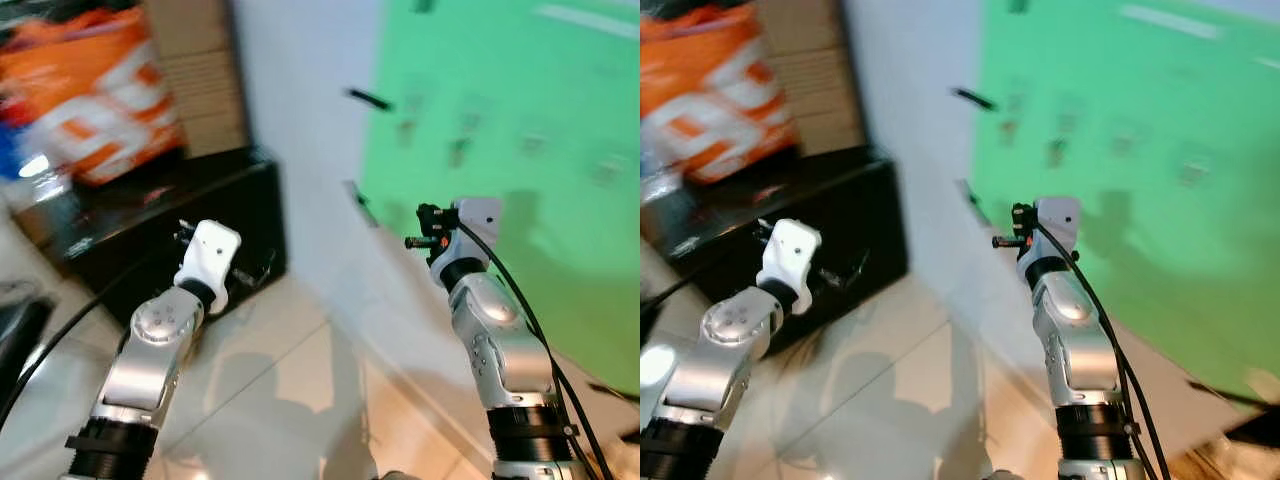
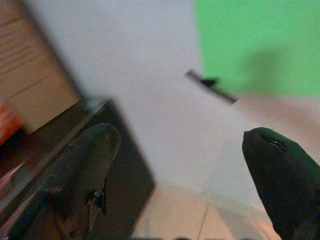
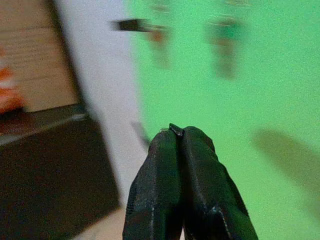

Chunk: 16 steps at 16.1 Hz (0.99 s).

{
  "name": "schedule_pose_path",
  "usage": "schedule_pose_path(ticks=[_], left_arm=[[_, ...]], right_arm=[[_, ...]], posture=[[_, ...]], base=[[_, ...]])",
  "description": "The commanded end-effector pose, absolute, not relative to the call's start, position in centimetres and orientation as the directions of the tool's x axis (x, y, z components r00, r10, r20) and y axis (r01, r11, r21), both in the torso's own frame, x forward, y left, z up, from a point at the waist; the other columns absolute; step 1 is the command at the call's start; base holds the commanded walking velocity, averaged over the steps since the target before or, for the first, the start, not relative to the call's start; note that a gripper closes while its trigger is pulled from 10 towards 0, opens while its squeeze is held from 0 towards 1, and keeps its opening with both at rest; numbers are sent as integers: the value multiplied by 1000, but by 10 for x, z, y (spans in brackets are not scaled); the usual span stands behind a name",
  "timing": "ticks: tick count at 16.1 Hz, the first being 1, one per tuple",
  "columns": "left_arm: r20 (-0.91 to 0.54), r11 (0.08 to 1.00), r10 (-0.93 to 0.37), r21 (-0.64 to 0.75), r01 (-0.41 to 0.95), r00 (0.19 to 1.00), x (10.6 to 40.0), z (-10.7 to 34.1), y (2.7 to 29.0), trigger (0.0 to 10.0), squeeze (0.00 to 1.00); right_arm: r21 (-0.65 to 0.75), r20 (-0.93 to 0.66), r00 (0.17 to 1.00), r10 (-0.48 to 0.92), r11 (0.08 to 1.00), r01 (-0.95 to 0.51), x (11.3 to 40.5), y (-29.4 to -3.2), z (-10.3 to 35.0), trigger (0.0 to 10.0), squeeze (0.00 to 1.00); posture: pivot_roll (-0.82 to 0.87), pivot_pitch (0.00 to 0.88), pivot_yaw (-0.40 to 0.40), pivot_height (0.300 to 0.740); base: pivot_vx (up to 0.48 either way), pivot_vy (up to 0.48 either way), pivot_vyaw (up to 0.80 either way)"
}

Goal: Hang keys on a hook

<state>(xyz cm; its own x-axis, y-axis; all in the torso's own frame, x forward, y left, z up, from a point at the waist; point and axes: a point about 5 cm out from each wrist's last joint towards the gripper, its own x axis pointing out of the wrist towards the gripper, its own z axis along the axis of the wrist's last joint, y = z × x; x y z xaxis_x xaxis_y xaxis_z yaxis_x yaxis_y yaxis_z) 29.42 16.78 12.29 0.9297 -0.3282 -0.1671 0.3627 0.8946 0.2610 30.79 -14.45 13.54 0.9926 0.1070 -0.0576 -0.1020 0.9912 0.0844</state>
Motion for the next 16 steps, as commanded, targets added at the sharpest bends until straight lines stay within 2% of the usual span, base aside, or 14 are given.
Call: schedule_pose_path(ticks=[1, 8, 12, 16], left_arm=[[-163, 887, -357, 251, 389, 920, 297, 126, 161, 10000, 0], [-182, 860, -410, 250, 445, 894, 298, 126, 159, 10000, 0], [-201, 817, -482, 249, 521, 853, 291, 126, 157, 10000, 0], [-214, 802, -505, 242, 546, 836, 287, 126, 157, 10000, 0]], right_arm=[[86, -47, 995, 90, 993, -86, 307, -150, 137, 10000, 0], [96, -15, 989, 146, 985, -144, 298, -145, 139, 10000, 0], [99, 31, 961, 276, 955, -278, 293, -131, 144, 10000, 0], [104, 51, 956, 289, 951, -293, 293, -130, 149, 10000, 0]], posture=[[-36, 0, 28, 740], [-48, 0, 62, 740], [-36, 0, 61, 740], [-31, 0, 59, 740]], base=[[285, 0, -800], [292, 0, -764], [0, 0, 0], [0, 0, 0]])
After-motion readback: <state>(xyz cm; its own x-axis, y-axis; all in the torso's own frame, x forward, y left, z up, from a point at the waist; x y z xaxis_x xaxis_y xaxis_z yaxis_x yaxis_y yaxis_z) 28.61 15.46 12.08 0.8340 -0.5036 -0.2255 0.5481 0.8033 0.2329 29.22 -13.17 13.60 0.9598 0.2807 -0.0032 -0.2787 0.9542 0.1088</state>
